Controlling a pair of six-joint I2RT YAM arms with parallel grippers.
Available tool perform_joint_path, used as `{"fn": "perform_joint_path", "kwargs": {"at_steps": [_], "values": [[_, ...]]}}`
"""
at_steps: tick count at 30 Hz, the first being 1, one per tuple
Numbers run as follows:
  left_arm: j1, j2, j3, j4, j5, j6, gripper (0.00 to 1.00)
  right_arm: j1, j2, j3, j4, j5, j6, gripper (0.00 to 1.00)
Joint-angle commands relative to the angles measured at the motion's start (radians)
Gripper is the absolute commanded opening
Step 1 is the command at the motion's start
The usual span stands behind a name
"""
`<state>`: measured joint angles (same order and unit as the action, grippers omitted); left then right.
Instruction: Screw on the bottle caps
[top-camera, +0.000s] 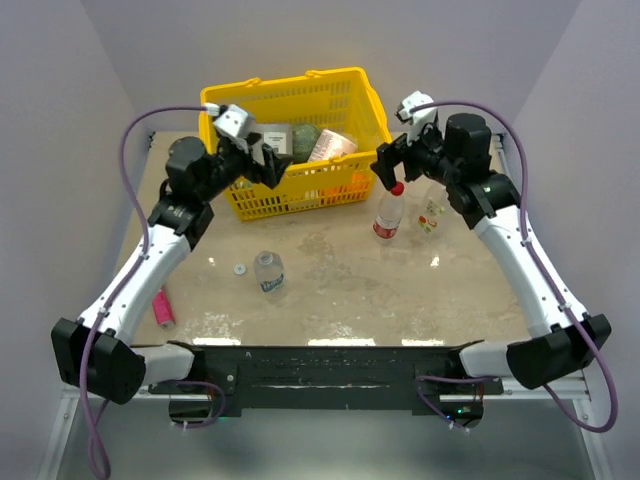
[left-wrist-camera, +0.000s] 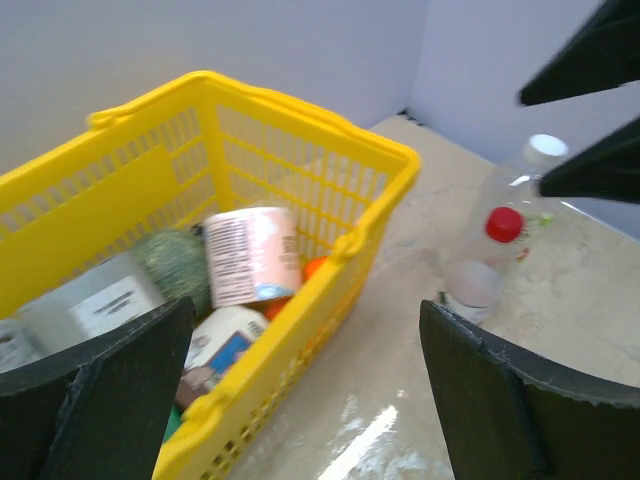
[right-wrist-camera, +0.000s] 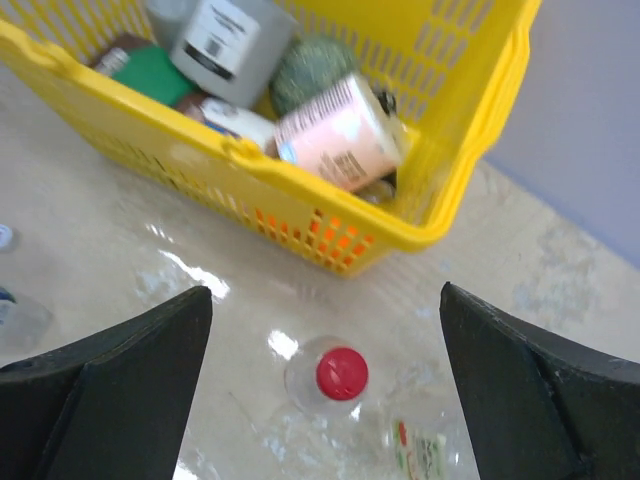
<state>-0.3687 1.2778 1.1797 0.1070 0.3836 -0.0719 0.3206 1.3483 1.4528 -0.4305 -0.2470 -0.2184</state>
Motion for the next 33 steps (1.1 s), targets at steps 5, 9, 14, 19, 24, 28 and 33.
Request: {"fn": "perform_joint_path", "kwargs": {"at_steps": [5,9,14,19,24,28,33], "values": [[0.281,-0.179,0.011,-0.079,-0.169,-0.063,1.00,0.276,0.038,-0.015,0.028,-0.221,0.002,0.99],[0.362,-0.271,-0.070,-0.105,-0.184,-0.052,1.00,0.449,0.129,-0.019,0.102,-0.287,-0.006,0.99],[0.391,-0.391,-0.133,-0.159,-0.178,-0.063,1.00,0.573,0.254,0.007,0.196,-0.270,-0.001,0.99],[0.409,-0.472,-0.163,-0.222,-0.172,-0.040,1.00,0.610,0.342,0.047,0.230,-0.230,0.004,0.98],[0.412,-0.512,-0.172,-0.260,-0.175,-0.019,1.00,0.635,0.393,0.055,0.237,-0.192,0.004,0.95],[0.413,-0.528,-0.181,-0.271,-0.166,-0.022,1.00,0.640,0.411,0.043,0.239,-0.170,0.010,0.83],[0.413,-0.518,-0.186,-0.268,-0.131,-0.031,1.00,0.641,0.402,0.014,0.243,-0.164,0.030,0.56]]}}
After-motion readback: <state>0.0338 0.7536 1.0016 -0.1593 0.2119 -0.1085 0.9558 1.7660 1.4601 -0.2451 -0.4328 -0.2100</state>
